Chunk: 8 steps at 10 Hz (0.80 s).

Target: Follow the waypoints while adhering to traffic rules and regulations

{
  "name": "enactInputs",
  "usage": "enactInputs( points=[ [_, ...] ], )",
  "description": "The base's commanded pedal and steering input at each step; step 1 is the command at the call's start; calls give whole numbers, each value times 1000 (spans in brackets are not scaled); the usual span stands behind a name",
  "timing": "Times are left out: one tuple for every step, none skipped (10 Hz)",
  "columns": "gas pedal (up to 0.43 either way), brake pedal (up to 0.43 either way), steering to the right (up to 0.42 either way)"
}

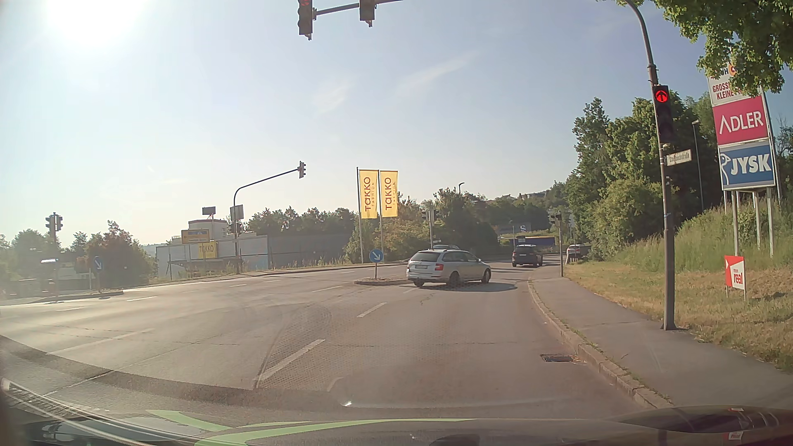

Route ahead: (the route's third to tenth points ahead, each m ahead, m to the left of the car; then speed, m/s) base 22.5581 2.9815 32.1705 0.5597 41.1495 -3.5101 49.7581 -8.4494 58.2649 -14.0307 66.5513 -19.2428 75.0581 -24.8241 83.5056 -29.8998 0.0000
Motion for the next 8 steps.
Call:
enactInputs(
  points=[
    [0, 317, 44],
    [0, 317, 44],
    [0, 311, 44],
    [0, 311, 44],
    [0, 317, 44],
    [0, 317, 44],
    [0, 317, 44],
    [0, 311, 44]
  ],
)
